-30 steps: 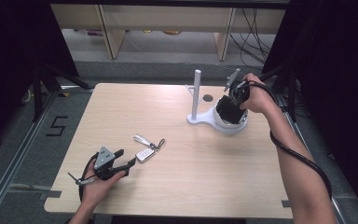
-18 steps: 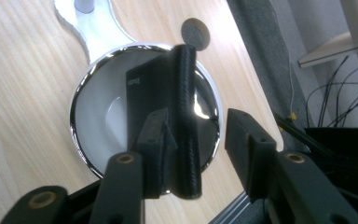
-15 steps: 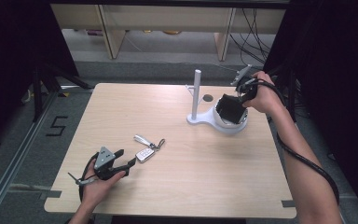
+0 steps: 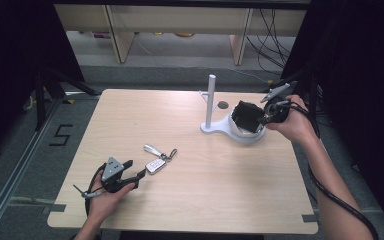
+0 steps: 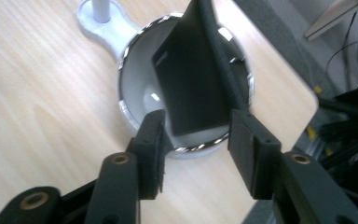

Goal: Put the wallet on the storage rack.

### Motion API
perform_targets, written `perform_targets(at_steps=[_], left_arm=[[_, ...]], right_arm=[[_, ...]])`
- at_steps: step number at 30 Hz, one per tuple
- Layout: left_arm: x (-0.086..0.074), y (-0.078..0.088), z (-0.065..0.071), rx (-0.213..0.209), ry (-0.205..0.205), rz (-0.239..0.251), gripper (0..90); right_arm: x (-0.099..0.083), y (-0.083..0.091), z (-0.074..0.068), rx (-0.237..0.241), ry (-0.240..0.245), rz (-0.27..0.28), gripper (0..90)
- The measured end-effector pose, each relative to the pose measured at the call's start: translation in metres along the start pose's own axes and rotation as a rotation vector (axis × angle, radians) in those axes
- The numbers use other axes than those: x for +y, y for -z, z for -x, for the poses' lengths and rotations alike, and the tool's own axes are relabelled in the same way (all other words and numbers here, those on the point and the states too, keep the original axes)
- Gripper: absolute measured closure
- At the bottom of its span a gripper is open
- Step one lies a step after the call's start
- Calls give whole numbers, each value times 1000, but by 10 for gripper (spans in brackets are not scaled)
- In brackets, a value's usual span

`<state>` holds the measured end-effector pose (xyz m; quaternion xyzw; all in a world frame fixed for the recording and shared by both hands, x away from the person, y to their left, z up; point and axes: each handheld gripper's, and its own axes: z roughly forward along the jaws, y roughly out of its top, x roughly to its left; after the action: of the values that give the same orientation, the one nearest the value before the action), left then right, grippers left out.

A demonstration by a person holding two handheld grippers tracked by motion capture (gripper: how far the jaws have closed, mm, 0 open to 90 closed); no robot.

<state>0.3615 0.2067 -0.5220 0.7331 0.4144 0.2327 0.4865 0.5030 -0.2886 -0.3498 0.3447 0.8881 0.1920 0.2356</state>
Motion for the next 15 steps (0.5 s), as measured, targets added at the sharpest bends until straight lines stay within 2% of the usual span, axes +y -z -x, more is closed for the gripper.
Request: perform_targets(at_steps=[1, 4, 5, 6, 7, 8, 10, 12, 15], left_arm=[[0, 0, 1, 6, 9, 1, 356], [0, 0, 1, 5, 8, 1, 357], [0, 0, 1, 5, 8, 1, 358], [0, 1, 0, 7, -1, -5, 359], [0, 1, 0, 7, -2, -6, 359], [0, 1, 0, 5, -3, -5, 359], [0, 0, 2, 2, 10, 9, 359], [0, 0, 1, 0, 3, 8, 360], [0, 1, 1, 0, 4, 7, 361]], right_arm=[[-4, -1, -3, 26, -26, 3, 580], [-14, -1, -10, 23, -55, 32, 569], [-21, 0, -17, 12, -111, 56, 536], [-25, -1, -20, 18, -134, 67, 524], [-25, -1, -20, 18, -134, 67, 524], [-30, -2, -26, 35, -158, 72, 509], [-33, -2, -29, 40, -167, 70, 503], [-37, -2, -38, 50, -177, 68, 494], [-39, -2, -45, 64, -176, 64, 494]])
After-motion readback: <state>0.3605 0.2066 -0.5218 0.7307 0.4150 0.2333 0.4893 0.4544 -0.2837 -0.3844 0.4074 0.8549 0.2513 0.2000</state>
